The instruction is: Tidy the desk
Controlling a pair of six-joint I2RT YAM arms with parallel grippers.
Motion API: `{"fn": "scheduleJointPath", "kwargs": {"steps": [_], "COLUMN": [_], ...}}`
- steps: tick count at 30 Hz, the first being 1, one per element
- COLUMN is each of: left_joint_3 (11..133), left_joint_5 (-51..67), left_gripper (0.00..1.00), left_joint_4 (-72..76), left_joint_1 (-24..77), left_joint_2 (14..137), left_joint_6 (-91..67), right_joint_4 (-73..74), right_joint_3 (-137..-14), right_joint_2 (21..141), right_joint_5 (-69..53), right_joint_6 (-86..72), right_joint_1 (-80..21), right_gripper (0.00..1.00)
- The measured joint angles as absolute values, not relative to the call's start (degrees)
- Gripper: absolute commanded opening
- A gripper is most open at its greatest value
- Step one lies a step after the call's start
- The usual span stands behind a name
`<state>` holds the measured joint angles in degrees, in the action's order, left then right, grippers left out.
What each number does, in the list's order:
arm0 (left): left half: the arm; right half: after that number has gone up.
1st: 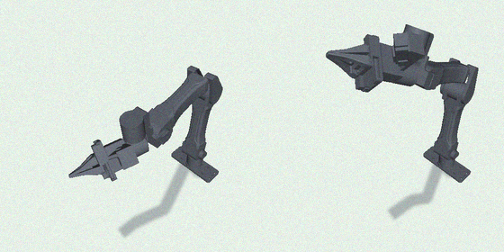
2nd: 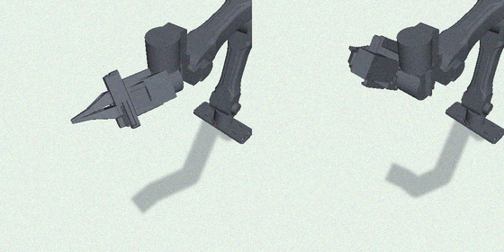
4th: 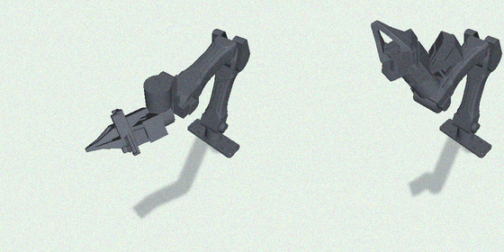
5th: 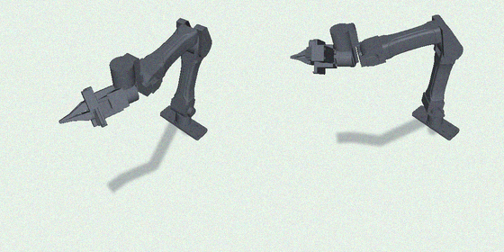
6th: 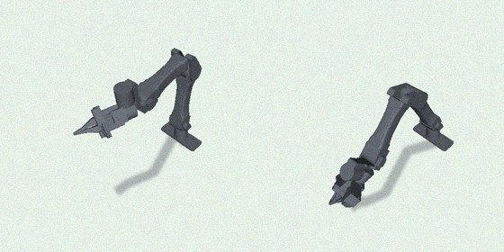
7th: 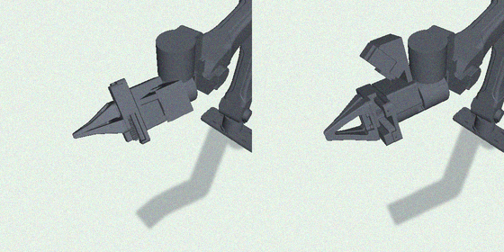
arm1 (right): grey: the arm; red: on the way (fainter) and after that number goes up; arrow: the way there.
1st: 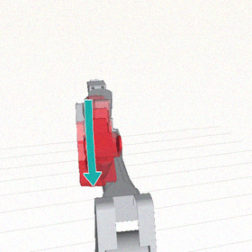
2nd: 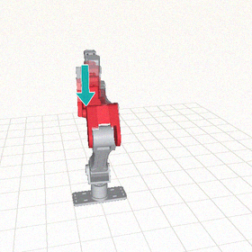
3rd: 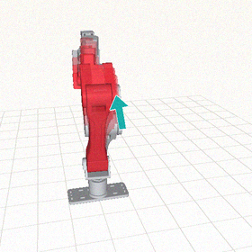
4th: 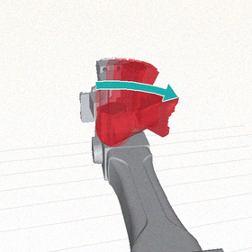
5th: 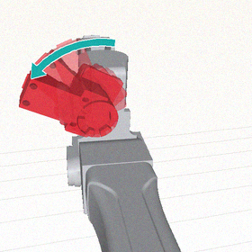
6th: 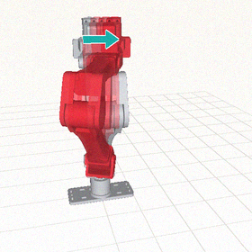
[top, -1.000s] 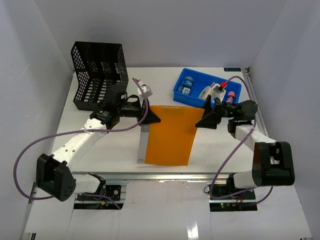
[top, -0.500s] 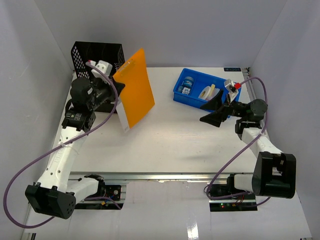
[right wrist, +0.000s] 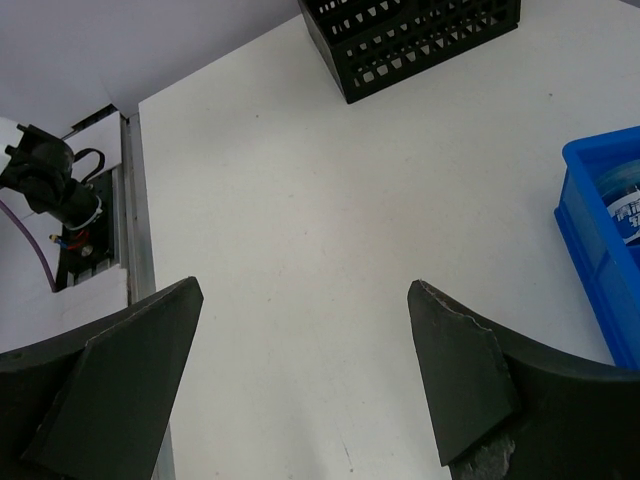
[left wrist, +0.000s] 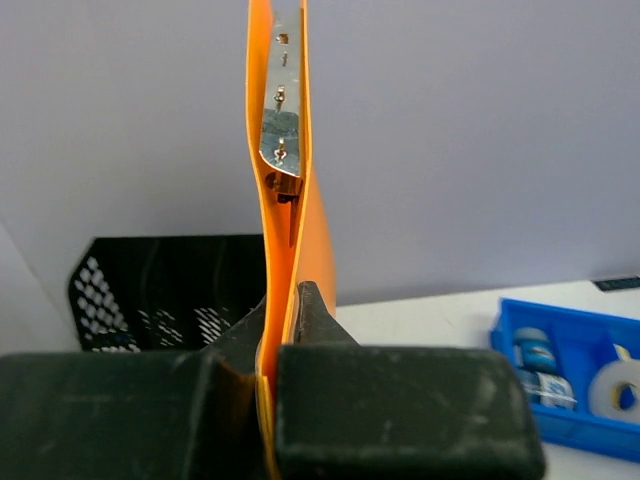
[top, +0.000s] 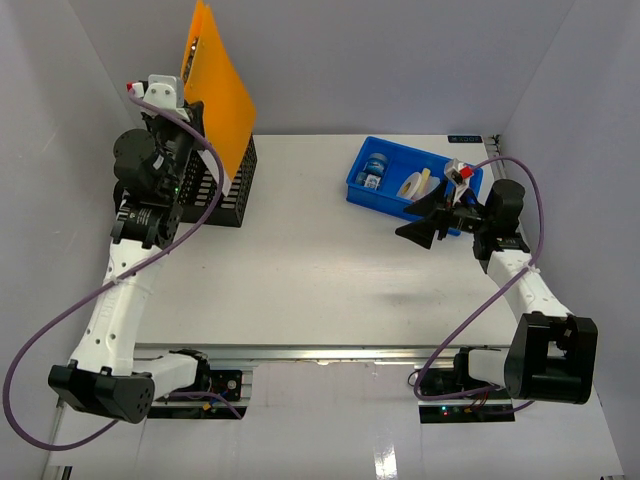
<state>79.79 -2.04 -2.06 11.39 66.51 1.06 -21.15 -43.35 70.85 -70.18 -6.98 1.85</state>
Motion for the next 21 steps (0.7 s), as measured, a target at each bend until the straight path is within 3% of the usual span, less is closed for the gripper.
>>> {"fn": "scheduleJointPath", "kwargs": {"steps": [9,21], "left_joint_3": [84.53,84.63], "left_joint_5": [-8.21,-8.19], "left_gripper": [0.00,0.00], "left_joint_4": [3.14,7.05], "left_joint_1": [10.36,6.89], "left_joint_2": [74.70,78.17], "left_joint_6": [6.83,5.16], "right_joint_4": [-19.39,-19.36], "right_joint_3": [-43.35,-43.35], "right_joint_2": [70.87,70.87], "right_joint_5": [-69.32,-69.17], "right_joint_6": [-4.75,-3.97], "right_joint_1": [1.74,1.74], "right_gripper": [0.90,0.90]}}
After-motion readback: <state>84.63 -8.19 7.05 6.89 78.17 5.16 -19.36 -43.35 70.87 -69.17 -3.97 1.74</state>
